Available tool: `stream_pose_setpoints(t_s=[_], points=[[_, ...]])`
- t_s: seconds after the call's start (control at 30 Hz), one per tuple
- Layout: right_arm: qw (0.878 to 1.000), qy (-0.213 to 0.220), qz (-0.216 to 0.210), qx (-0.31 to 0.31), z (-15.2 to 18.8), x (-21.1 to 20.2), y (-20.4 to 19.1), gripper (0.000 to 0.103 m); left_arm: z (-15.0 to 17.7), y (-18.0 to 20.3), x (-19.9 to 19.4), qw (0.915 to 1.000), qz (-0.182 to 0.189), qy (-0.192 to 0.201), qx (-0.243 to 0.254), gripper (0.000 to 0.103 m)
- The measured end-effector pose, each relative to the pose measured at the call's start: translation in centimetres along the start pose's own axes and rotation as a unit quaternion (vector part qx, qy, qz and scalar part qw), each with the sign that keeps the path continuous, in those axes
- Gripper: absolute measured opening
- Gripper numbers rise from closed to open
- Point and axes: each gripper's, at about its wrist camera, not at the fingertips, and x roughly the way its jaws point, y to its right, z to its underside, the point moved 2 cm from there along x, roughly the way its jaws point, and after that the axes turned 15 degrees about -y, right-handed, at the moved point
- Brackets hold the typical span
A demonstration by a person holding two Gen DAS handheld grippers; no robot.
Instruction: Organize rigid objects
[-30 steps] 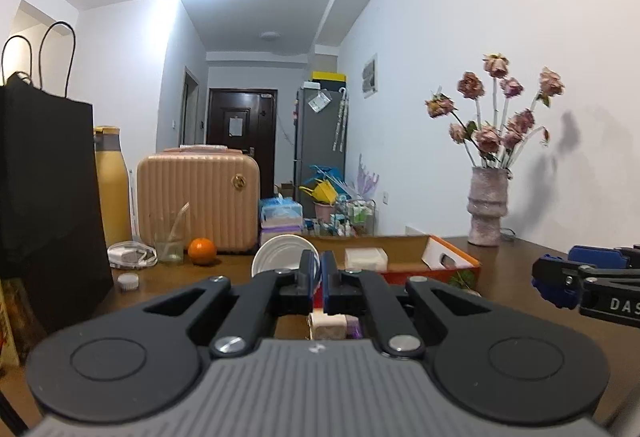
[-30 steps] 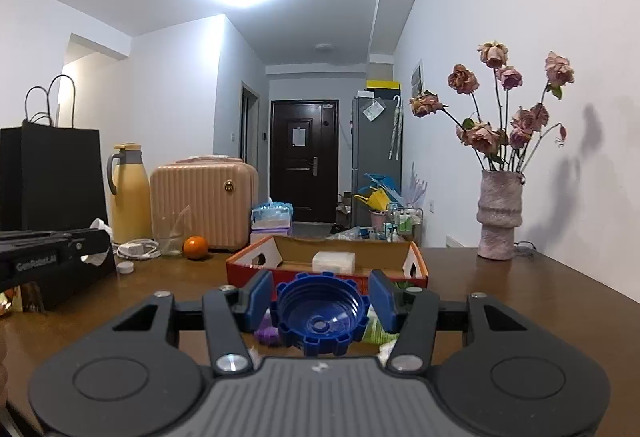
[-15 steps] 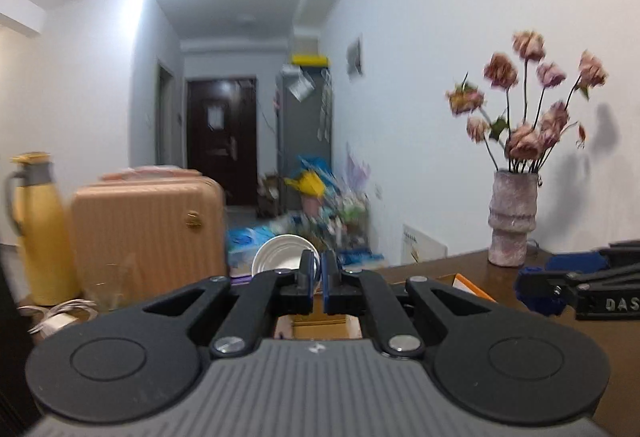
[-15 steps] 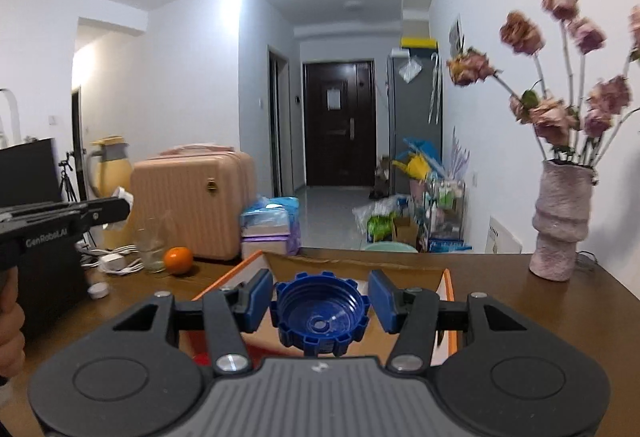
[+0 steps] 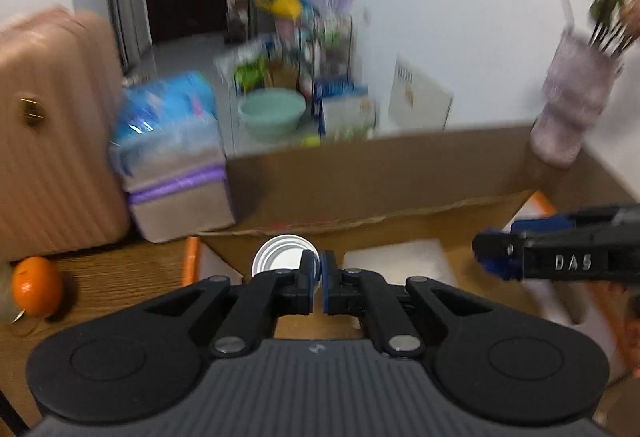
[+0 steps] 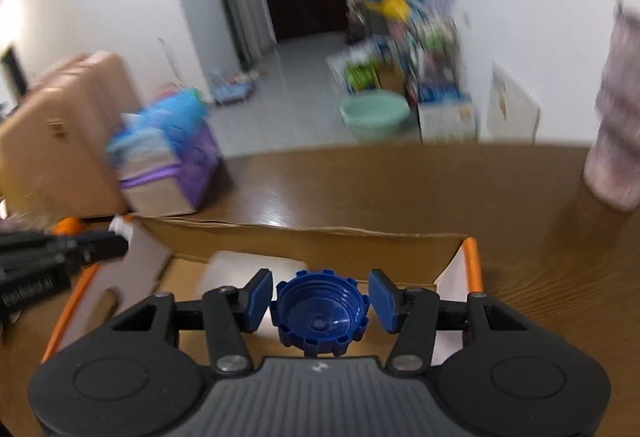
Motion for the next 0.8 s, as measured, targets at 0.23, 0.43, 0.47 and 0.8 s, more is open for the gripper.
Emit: stream_pose_setpoints(t_s=[0.23, 0.43, 0.47, 0.8], points=[[0.999, -0.020, 0.024, 0.007, -1.2, 4.9, -0.3, 0.051, -1.3, -0.9, 5.5, 0.9985, 0.016, -0.046, -0.024, 0.010], [0.999, -0.015, 0.027, 0.017, -0.9, 4.6, 0.0, 0.054, -0.9, -1.4, 4.8, 0.9987, 0.003, -0.040, -0.032, 0.034], [0.999, -0.013, 0.028, 0.017, -0.9, 4.1, 0.0, 0.054, -1.1, -1.3, 4.4, 0.9987, -0.001, -0.036, -0.035, 0.036], [0.997, 0.032, 0.063, -0.018, 2.0, -7.7, -0.9, 0.073, 0.7, -2.4, -7.7, 0.9970, -0.037, 0.048, -0.048, 0.081]])
